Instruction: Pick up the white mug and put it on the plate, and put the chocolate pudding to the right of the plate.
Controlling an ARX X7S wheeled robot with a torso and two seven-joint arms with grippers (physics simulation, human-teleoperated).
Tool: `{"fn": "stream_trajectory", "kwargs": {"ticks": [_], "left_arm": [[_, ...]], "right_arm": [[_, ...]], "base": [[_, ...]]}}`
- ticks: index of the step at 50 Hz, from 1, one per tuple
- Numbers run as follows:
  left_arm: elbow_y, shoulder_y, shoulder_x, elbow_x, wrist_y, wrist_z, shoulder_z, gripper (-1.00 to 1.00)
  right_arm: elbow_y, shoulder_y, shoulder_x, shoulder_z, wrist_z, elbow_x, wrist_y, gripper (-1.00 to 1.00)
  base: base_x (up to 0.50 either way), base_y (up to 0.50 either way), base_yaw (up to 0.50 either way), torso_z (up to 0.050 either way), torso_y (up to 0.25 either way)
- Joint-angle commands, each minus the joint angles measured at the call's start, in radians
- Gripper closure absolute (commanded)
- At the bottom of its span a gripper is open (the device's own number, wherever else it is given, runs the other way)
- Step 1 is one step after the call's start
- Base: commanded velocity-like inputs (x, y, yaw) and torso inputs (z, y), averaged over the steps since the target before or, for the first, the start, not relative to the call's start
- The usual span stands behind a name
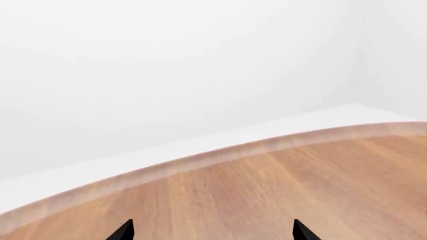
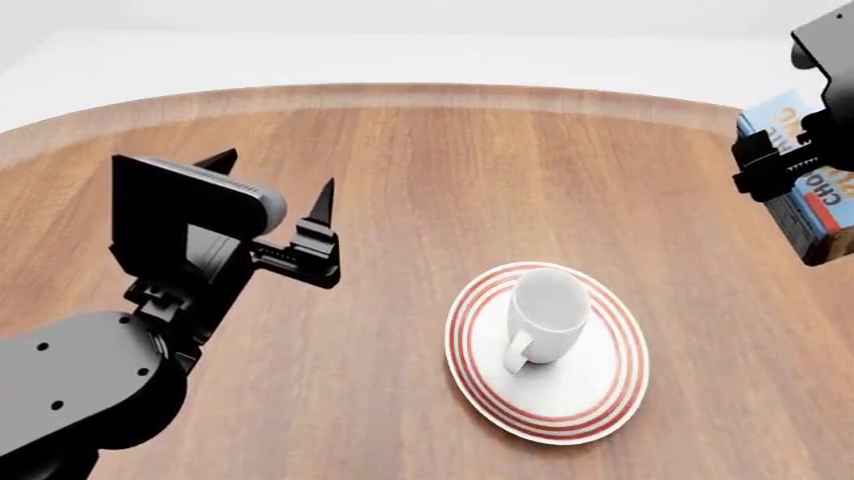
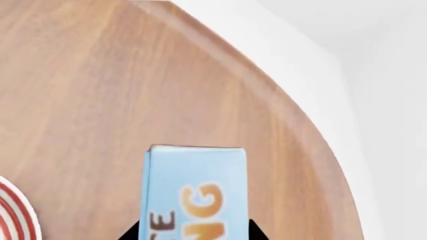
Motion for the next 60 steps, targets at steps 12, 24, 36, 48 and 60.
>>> {"fn": "stream_trajectory", "kwargs": {"ticks": [12, 24, 36, 48, 60], "left_arm": [[-0.01, 0.012, 0.027, 0.022, -0.013, 0.029, -0.018, -1.0], [-0.006, 0.018, 0.023, 0.024, -0.009, 0.028, -0.02, -1.0], [-0.009, 0.025, 0.028, 0.027, -0.005, 0.031, -0.02, -1.0], [-0.009, 0.029, 0.026, 0.029, -0.004, 0.03, -0.023, -1.0], [-0.011, 0.034, 0.029, 0.032, -0.004, 0.032, -0.023, -1.0]], "right_arm": [[-0.108, -0.137, 0.051, 0.025, -0.049, 0.032, -0.024, 1.0], [-0.126, -0.171, 0.068, 0.026, -0.034, 0.042, -0.019, 1.0], [-0.125, -0.221, 0.083, 0.061, -0.004, 0.08, -0.031, 1.0], [-0.005, -0.252, 0.051, 0.166, 0.08, 0.138, -0.071, 1.0], [0.049, -0.274, 0.042, 0.2, 0.131, 0.155, -0.072, 1.0]], "base": [[0.0, 0.0, 0.0, 0.0, 0.0], [0.0, 0.0, 0.0, 0.0, 0.001], [0.0, 0.0, 0.0, 0.0, 0.0], [0.0, 0.0, 0.0, 0.0, 0.0], [0.0, 0.0, 0.0, 0.0, 0.0]]}}
